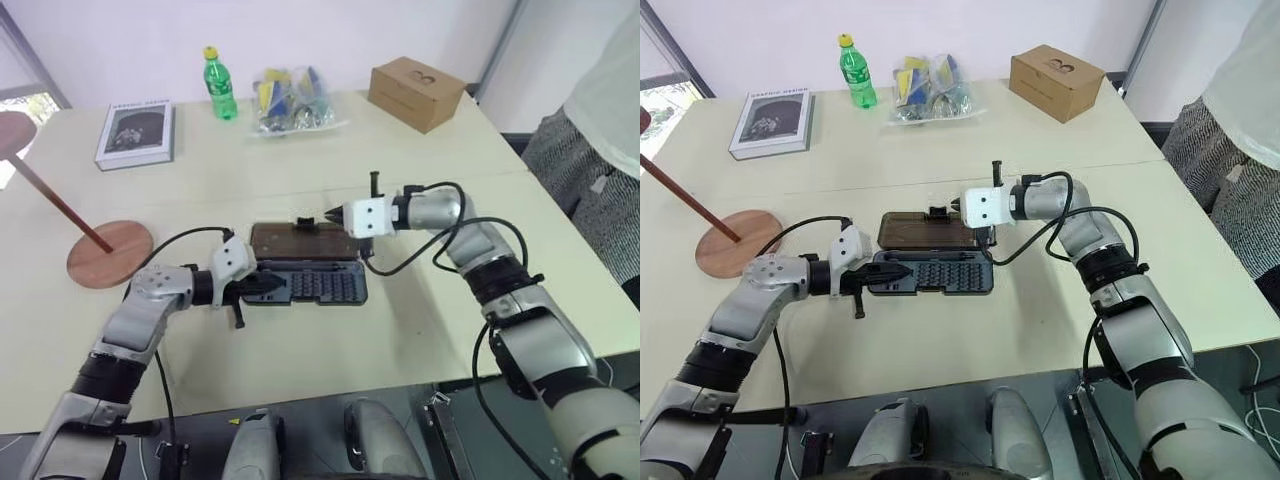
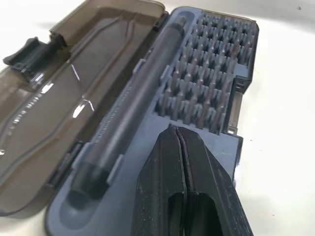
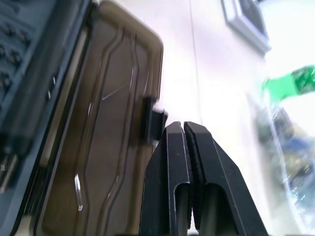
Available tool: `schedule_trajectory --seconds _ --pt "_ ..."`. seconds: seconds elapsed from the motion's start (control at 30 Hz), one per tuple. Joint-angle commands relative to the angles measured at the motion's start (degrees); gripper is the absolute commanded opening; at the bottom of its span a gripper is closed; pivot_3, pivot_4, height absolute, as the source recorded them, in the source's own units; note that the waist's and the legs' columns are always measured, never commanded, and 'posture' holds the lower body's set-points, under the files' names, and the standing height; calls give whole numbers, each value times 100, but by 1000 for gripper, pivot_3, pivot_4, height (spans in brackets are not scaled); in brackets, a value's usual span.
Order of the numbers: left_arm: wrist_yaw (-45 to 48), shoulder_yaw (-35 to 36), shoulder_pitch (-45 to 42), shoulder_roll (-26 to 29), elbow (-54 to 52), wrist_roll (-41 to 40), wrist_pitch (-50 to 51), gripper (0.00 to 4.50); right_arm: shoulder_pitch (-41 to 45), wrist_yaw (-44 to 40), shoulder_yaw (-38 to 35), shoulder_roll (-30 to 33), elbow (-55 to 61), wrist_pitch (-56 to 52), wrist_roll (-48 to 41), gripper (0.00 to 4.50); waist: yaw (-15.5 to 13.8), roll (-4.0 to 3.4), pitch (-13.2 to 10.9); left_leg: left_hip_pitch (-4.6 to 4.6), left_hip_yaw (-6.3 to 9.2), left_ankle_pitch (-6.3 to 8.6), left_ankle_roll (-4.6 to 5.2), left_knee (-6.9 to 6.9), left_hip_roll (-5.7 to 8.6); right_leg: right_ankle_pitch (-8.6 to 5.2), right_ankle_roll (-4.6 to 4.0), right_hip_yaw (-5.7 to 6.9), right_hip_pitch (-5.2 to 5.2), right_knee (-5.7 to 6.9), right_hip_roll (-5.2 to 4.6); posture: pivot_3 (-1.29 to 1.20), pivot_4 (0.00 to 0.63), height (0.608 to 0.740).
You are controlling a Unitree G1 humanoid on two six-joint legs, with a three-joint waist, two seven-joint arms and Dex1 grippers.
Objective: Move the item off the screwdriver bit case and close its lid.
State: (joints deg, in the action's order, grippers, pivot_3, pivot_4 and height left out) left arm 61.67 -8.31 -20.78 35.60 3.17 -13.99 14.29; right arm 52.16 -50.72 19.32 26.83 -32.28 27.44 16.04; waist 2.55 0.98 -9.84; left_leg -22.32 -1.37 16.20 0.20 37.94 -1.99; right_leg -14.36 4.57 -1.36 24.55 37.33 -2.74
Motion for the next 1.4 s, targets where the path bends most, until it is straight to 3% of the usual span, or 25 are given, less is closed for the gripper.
schedule_trajectory --seconds 0.03,0.2,0.47,0.67,0.83,1.27,1.37,1.4 --pt "24 54 -119 1 -34 -13 -23 0 -200 332 -215 119 911 61 -11 31 -15 0 0 -2 0 0 0 0 0 0 0 1 0 -1 0 0 150 740" --pt "40 60 -184 -25 49 -12 -35 0 -459 54 -302 62 1147 -1069 -393 31 -29 0 0 -5 -2 0 0 4 1 0 0 2 0 -3 0 0 150 740" --pt "55 58 -225 -30 110 14 -70 0 599 -421 -500 -343 -683 -2567 -847 31 7 -3 -3 -5 -5 0 1 4 1 0 0 3 1 -2 4 0 150 740" --pt "-35 85 -97 -56 -47 9 -12 0 1650 -563 -373 -676 -2429 -2518 -639 2889 -1 -6 -5 -7 -5 0 1 1 0 0 0 4 4 -4 5 0 150 740" --pt "-142 114 50 -57 -173 7 20 0 1990 -913 -239 -904 -3283 -2517 -444 2889 -7 -6 -5 -8 -5 0 0 0 0 0 0 4 4 -6 1 0 150 740" --pt "-369 128 275 -67 -478 -30 138 0 2041 -956 -189 -1041 -3904 -2243 -80 2889 1 -8 -6 -9 -4 0 -1 -1 2 0 0 4 4 -5 -3 0 150 740" --pt "-405 127 297 -86 -508 -29 141 0 2029 -966 -163 -1027 -3996 -2215 -5 2143 0 -9 -6 -9 -3 0 -1 -1 2 0 0 4 4 -5 -3 0 150 740" --pt "-415 126 298 -90 -511 -29 141 0 2025 -965 -156 -1023 -4012 -2191 19 1572 0 -9 -6 -9 -3 0 -1 -1 2 0 1 4 4 -5 -3 0 150 740"
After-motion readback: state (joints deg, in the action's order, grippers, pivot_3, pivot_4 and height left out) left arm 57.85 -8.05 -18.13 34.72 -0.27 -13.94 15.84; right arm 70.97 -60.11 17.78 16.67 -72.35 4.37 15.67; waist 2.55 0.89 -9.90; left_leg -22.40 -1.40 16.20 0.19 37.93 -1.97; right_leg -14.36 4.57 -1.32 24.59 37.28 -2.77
